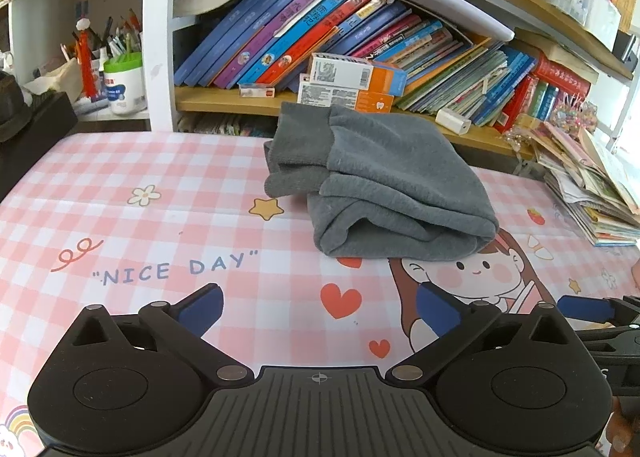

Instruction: Fold clothes

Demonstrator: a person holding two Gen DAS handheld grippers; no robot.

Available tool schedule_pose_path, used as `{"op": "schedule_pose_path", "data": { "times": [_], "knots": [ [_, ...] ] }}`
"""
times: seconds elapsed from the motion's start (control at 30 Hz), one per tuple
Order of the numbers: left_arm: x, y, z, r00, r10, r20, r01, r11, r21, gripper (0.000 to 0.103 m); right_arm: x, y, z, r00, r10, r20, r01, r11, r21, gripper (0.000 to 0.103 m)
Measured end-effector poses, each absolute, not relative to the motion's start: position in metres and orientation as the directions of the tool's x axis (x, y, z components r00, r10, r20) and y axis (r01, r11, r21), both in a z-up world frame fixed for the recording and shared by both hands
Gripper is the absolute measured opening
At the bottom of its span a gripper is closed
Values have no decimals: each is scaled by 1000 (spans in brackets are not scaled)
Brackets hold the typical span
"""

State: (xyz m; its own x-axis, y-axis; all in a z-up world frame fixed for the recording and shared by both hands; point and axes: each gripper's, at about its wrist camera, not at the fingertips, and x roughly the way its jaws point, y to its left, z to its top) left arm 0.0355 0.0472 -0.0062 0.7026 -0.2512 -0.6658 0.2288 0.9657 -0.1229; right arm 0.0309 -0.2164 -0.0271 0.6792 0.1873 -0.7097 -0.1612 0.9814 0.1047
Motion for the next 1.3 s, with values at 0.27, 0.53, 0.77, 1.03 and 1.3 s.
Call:
{"op": "schedule_pose_path", "data": {
  "times": [0.27, 0.53, 0.77, 1.03, 1.3],
  "knots": [
    [36, 47, -7, 698, -249, -671, 230, 966, -120, 103, 32, -216, -28, 675, 187, -714, -161, 981, 106, 97],
    [37, 47, -9, 694, -247, -677, 230, 966, -117, 103, 33, -216, -29, 671, 189, -717, -163, 981, 107, 97],
    [38, 47, -10, 687, -245, -684, 225, 967, -121, 103, 33, -216, -30, 669, 189, -719, -162, 981, 108, 97],
    [36, 47, -9, 700, -234, -674, 221, 969, -108, 103, 33, -216, -31, 665, 192, -722, -163, 980, 111, 97],
    [35, 47, -8, 701, -254, -666, 236, 964, -119, 103, 33, -215, -32, 661, 195, -725, -167, 980, 112, 97]
  ]
}}
